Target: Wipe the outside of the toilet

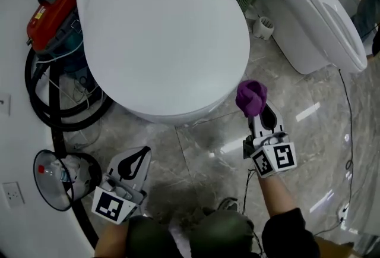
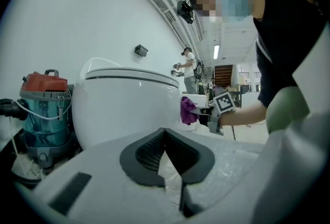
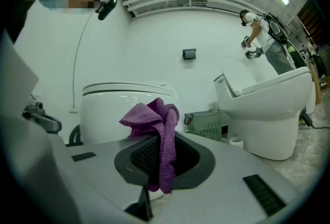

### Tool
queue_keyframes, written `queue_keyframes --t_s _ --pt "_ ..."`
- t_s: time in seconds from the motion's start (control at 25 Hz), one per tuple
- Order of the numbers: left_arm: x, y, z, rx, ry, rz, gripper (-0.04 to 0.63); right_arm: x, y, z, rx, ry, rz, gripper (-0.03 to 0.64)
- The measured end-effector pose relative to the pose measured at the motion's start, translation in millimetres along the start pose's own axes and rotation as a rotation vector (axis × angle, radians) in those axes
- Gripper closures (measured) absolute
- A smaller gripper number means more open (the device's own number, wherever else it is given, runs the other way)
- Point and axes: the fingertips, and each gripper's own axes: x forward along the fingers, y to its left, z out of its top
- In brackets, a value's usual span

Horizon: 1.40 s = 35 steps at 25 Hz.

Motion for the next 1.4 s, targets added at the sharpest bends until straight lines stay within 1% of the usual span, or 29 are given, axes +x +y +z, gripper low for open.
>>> queue_keyframes --t_s 0.16,0.2,0.32,0.4,0.52,0.64,0.8,0.88,1.0,1.24,1.4 --pt "-9.7 11.2 -1.7 -0.003 -0.012 0.020 0.594 -42.3 54.3 -14.9 -0.030 0.020 0.103 0.575" --pt "-12.8 13.7 -1.4 -0.005 -0.018 0.025 0.595 -49.5 70.9 -18.8 -0.038 0.026 0.148 0.575" --pt "-21.4 18.9 -1.6 -0.011 -0.030 0.036 0.595 -57.1 125.8 -32.6 -0.078 0.047 0.319 0.575" --pt "-24.8 20.5 0.0 -0.007 -0.038 0.040 0.594 -50.8 155.7 -44.5 -0.073 0.059 0.395 0.575" --pt "-27.3 19.5 3.0 0.010 -0.043 0.043 0.594 -33.9 187.0 -60.7 -0.047 0.060 0.435 0.575" --pt "-31.0 18.9 0.3 0.010 -0.029 0.044 0.594 -13.3 216.4 -71.0 -0.066 0.047 0.466 0.574" --pt "-36.6 23.7 -2.1 -0.013 -0.021 0.066 0.594 15.3 236.9 -75.0 -0.084 0.030 0.462 0.574" --pt "-37.2 25.0 -1.8 -0.017 -0.023 0.075 0.594 21.3 238.8 -73.9 -0.071 0.023 0.457 0.574" --pt "-32.9 22.9 -4.5 -0.020 -0.017 0.067 0.594 18.5 232.3 -72.2 -0.046 0.026 0.442 0.574" --pt "-15.0 7.7 -11.2 -0.011 0.004 0.022 0.595 1.4 187.2 -66.9 -0.037 0.022 0.384 0.572" --pt "-8.5 0.6 -13.4 -0.015 0.016 0.006 0.594 -8.5 136.8 -69.4 -0.051 0.041 0.299 0.572"
